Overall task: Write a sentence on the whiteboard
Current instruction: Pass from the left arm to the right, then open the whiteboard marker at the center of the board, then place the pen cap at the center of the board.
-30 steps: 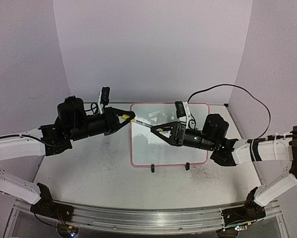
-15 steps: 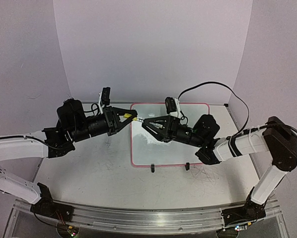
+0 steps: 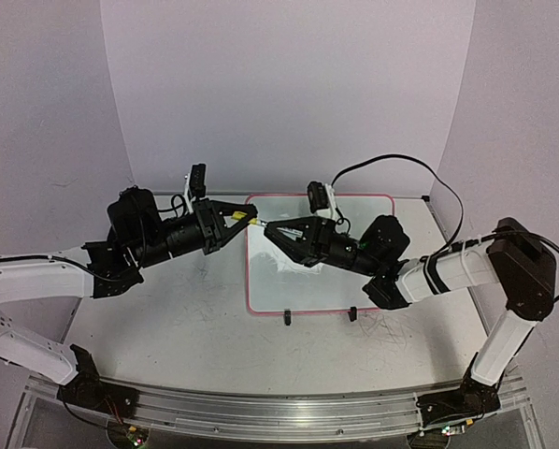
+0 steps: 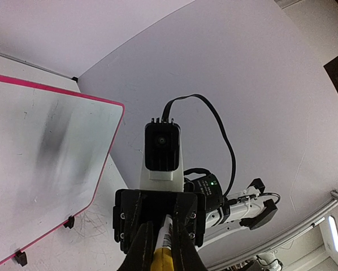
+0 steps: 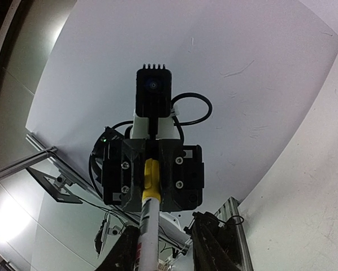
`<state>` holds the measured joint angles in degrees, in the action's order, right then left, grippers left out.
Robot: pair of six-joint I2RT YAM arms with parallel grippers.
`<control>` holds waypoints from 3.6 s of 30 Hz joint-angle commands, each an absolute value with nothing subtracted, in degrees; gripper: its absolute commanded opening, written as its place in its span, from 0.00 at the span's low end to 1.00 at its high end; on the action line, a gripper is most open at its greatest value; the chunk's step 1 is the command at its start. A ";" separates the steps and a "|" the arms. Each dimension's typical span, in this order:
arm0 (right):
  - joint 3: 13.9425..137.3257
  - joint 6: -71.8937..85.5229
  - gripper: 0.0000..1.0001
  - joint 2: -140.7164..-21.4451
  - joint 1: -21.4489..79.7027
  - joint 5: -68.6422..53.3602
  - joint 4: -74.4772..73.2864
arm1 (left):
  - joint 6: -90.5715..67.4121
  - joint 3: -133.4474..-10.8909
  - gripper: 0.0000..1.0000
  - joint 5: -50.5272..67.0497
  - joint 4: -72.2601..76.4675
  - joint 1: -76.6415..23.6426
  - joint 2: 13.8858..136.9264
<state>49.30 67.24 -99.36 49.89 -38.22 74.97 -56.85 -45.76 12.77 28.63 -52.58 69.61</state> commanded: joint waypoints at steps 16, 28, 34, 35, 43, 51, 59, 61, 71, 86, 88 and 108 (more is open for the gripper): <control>47.64 70.20 0.51 -100.12 50.81 -32.38 98.43 | -57.49 -43.04 0.00 11.77 33.08 -53.00 69.19; 49.34 71.26 0.04 -101.57 51.70 -32.73 98.61 | -57.53 -42.79 0.00 11.72 33.49 -53.00 70.03; 46.12 70.54 0.00 -99.73 51.19 -31.95 98.83 | -58.12 -40.74 0.00 10.03 33.43 -51.58 68.15; 44.76 70.32 0.00 -98.99 50.68 -32.04 98.87 | -58.77 -39.79 0.00 10.13 33.40 -50.43 67.45; 31.20 66.64 0.00 -87.85 43.02 -37.02 98.04 | -62.23 -32.23 0.00 14.33 32.19 -37.80 55.23; 33.45 36.05 0.00 -67.35 42.30 -26.73 40.63 | -52.08 -35.51 0.00 8.62 5.68 -33.96 56.16; 45.67 18.54 0.00 -60.31 43.78 -9.93 13.67 | -40.91 -39.55 0.00 1.63 -10.03 -34.01 71.93; 46.64 18.09 0.00 -60.74 43.84 -10.13 13.30 | -40.39 -39.34 0.00 -0.23 -9.61 -34.08 74.58; 47.70 17.93 0.00 -62.27 44.32 -11.58 14.33 | -34.20 -44.71 0.00 -9.23 -11.59 -34.95 86.20; 47.27 15.56 0.00 -59.68 44.48 -8.70 14.00 | -33.07 -48.67 0.15 -12.76 -12.36 -35.51 95.72; 46.84 15.45 0.00 -58.50 44.51 -7.14 14.25 | -33.20 -48.58 0.19 -12.53 -12.39 -35.51 95.85; 46.58 17.21 0.00 -55.47 44.47 -4.11 12.04 | -32.29 -51.11 0.45 -11.52 -18.53 -35.42 79.15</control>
<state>45.32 15.85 -56.97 44.18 -4.93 11.69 -33.64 -47.61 -11.18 -15.43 -35.31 84.71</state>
